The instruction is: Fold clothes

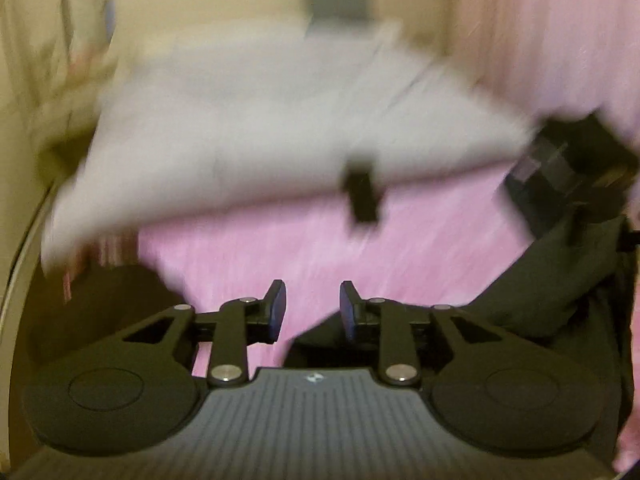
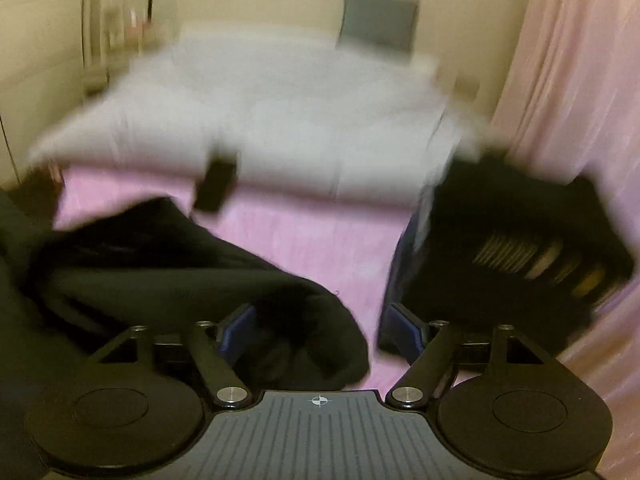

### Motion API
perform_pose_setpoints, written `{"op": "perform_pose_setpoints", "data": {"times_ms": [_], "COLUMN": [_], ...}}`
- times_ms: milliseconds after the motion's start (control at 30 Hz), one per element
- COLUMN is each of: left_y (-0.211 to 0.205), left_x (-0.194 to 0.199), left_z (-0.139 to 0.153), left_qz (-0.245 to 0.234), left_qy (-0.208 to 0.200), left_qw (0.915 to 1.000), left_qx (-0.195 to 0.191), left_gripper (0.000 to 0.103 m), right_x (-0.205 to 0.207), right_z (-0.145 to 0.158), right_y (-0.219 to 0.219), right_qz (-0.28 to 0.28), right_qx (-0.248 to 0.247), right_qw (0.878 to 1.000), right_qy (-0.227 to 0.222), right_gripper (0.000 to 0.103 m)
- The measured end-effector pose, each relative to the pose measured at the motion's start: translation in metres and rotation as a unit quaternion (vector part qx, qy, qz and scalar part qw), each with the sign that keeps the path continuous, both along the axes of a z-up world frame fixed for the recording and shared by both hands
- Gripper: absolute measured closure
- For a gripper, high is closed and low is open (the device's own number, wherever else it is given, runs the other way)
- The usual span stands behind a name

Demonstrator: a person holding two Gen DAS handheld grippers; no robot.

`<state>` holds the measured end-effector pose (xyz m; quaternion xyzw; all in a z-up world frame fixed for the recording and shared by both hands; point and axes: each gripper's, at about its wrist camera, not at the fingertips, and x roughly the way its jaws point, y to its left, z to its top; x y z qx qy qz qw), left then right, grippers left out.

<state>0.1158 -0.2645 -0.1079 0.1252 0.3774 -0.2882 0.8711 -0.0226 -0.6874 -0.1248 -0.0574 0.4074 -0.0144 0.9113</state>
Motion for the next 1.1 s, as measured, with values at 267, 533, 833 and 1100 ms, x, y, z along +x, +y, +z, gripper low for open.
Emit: {"op": "perform_pose_setpoints", "data": {"times_ms": [267, 533, 833, 1100], "left_y": [0.015, -0.010, -0.054, -0.059], "left_x": [-0.106, -0.230, -0.282, -0.287], "left_z": [-0.157, -0.196, -0.223, -0.211], "left_qz": [0.042, 0.014, -0.029, -0.048], "left_qy": [0.201, 0.335, 0.387, 0.375], "left_qw": [0.9786, 0.9417, 0.9216, 0.9258], "left_qx": [0.014, -0.027, -0.011, -0.008], "left_gripper": [0.067, 0.052, 0.048, 0.052], "right_x": [-0.064, -0.155, -0.191, -0.189], "right_z": [-0.130, -0.149, -0.177, -0.113], "right_y": [-0.025, -0.077, -0.032, -0.107], "right_qz": [0.004, -0.111, -0.063, -0.102], "right_qx": [0.054, 0.115, 0.144, -0.030], "right_qw": [0.988, 0.965, 0.958, 0.981], "right_qy": [0.144, 0.207, 0.240, 0.162], "right_gripper": [0.029, 0.029, 0.064, 0.098]}}
